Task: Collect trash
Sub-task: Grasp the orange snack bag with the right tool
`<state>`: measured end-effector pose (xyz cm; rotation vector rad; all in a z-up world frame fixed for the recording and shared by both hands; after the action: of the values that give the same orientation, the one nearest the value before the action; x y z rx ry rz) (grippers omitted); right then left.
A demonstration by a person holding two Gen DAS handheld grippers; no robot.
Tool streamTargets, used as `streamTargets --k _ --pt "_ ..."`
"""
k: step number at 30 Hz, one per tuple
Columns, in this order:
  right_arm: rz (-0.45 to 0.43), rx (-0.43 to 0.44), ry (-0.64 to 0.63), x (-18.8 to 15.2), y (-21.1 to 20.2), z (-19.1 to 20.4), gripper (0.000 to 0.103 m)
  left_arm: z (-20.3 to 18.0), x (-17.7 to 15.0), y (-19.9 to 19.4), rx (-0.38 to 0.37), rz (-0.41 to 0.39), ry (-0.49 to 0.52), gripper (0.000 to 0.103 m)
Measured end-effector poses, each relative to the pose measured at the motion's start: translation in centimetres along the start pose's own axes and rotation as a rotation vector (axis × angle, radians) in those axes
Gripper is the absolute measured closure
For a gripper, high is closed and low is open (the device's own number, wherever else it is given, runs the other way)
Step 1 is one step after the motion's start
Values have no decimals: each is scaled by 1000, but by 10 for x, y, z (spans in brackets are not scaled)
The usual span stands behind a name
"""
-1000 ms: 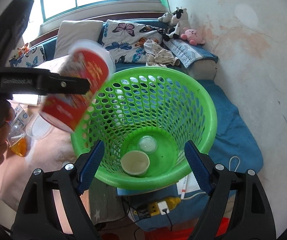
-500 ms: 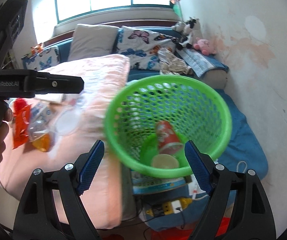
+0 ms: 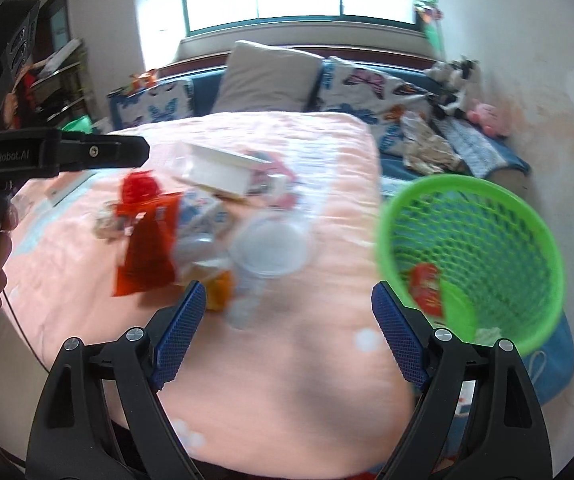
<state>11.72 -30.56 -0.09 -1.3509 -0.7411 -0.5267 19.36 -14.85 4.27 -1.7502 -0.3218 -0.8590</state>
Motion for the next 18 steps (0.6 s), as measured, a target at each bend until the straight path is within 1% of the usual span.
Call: streamTargets --k 4,10,14,18 --pt "5 42 -38 7 11 31 18 39 -9 -13 40 -12 -55 20" --pt "31 93 -91 15 35 74 17 82 -23 -25 77 -25 -133 20" --pt "57 105 -125 19 53 93 14 104 -31 -28 96 -23 -166 20" --pt "82 99 -163 23 73 108 14 121 -37 -30 110 -21 -191 20"
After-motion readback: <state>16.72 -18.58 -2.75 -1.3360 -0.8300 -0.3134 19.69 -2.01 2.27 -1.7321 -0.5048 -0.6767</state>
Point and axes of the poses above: each gripper's, at about its wrist camera, not at the fingertips, and y roughly the way its jaws point, z to its left, x to its top, the point moved 3 cm from there along y, roughly the way its jaws point
